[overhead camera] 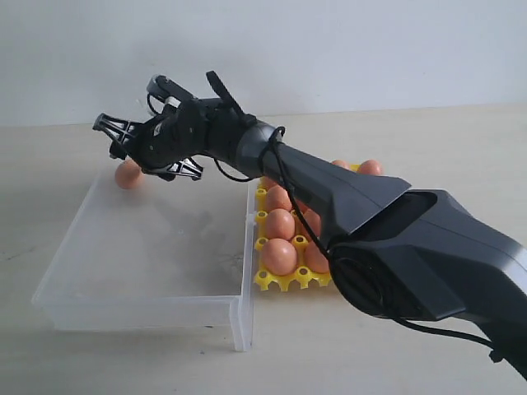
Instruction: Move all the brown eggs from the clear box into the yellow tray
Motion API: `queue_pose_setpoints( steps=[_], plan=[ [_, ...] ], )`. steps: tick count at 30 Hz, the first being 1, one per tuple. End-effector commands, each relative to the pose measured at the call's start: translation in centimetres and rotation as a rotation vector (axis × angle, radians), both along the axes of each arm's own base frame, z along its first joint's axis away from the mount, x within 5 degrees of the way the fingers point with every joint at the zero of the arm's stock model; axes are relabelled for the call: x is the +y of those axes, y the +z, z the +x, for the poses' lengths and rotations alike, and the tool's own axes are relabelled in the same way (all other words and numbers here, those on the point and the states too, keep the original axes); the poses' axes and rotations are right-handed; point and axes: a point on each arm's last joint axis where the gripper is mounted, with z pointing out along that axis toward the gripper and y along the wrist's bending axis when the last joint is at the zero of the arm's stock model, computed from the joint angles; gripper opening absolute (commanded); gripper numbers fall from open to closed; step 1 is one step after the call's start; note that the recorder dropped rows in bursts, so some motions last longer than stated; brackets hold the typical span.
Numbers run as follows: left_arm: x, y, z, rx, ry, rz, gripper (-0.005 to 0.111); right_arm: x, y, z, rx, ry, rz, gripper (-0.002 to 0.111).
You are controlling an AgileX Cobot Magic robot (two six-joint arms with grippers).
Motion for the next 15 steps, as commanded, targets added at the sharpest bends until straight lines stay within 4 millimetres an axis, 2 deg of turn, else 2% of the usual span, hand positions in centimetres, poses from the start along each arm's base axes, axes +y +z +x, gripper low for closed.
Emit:
queue_pose_setpoints(
  steps=[1, 15],
  plan=[
    [0.0, 0.2, 0.0, -0.015, -0.005, -0.004, 0.000, 0.2, -0.6, 0.1, -0.011, -0.006, 0.019, 0.056],
    [0.0, 0.2, 0.0, -0.015, -0.005, -0.004, 0.000, 0.3, -2.4, 0.5, -0.034, -0.046, 0.063, 0.054]
  ],
)
